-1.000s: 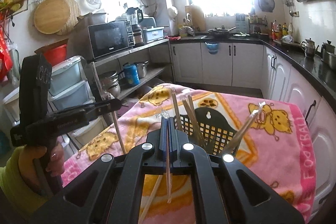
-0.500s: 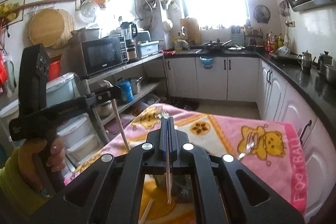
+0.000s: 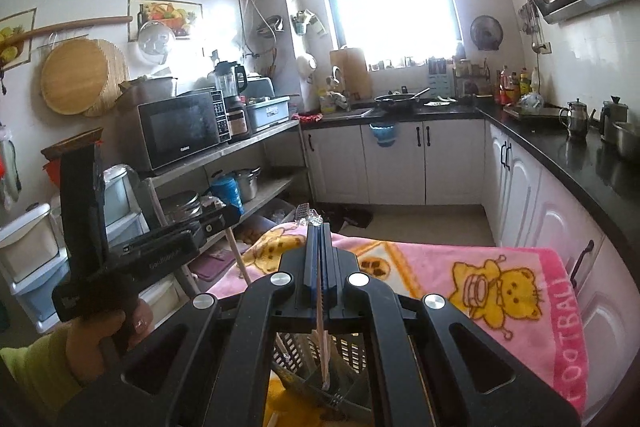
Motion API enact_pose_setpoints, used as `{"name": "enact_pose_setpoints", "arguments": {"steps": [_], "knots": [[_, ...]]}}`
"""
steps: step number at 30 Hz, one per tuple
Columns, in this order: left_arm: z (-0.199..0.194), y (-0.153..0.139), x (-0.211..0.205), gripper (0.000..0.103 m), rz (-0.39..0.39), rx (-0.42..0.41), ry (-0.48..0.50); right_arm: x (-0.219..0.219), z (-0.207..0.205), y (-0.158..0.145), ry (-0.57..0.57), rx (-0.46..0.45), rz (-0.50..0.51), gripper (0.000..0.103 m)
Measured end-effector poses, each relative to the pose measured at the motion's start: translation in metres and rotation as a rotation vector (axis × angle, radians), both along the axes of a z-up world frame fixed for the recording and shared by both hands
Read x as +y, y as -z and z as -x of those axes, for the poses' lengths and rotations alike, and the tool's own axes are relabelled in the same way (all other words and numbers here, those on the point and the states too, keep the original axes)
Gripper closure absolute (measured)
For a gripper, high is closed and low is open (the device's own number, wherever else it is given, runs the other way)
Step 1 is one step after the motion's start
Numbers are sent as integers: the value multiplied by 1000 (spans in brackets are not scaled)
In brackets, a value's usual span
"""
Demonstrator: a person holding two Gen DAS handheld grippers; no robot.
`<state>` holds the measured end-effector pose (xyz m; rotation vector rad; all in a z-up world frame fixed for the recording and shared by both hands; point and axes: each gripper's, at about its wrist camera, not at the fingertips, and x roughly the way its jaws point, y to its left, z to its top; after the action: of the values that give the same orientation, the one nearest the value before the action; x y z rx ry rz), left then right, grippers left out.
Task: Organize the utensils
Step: 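Lift both chopsticks over the grey caddy and lower them inside, then open the left tool while the right tool opens, releasing chopsticks into the caddy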
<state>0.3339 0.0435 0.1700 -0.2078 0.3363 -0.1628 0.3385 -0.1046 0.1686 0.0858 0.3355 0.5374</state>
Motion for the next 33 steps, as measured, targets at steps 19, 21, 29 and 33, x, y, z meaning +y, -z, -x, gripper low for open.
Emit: {"name": "enact_pose_setpoints", "arguments": {"steps": [19, 21, 29, 33], "knots": [[-9, 50, -1, 98, 17, 66, 10, 8, -27, 49, 15, 96, -18, 101], [-9, 54, -1, 98, 18, 73, 11, 10, -28, 54, 11, 106, -23, 101], [-9, 67, -4, 98, 2, 101, 19, 10, -26, 81, 20, 136, -60, 101], [-8, 73, -3, 98, 3, 111, 19, 3, -28, 96, 43, 165, -57, 101]]}}
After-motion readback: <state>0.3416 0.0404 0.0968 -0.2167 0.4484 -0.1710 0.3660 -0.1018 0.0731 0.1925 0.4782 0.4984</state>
